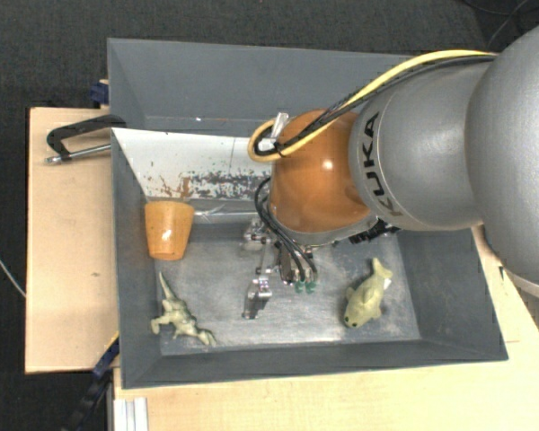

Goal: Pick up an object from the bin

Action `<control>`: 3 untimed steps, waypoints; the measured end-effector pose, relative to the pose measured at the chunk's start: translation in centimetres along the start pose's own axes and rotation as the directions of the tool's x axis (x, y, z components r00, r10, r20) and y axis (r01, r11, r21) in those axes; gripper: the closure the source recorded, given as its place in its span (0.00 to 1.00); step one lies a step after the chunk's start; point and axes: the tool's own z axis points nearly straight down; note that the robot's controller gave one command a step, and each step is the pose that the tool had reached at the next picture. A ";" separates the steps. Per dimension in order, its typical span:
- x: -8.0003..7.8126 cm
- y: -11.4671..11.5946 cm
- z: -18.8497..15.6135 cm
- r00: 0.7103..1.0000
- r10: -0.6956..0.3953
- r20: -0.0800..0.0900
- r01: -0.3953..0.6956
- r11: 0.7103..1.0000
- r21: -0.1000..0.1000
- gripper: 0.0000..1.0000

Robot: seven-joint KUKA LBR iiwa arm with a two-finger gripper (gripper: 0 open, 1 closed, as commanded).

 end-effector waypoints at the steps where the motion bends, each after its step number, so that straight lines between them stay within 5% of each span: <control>1: -0.8 -10.4 6.2 0.977 -0.214 0.004 0.214 0.977 0.000 0.00; 2: -2.1 -16.5 6.2 0.984 -0.179 0.008 0.179 0.984 0.003 0.00; 3: 0.0 -21.8 5.5 0.824 -0.566 -0.001 0.566 0.824 0.003 0.00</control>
Offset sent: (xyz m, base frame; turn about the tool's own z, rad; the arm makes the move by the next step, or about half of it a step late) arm 0.0056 -0.1028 -0.0639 -0.2179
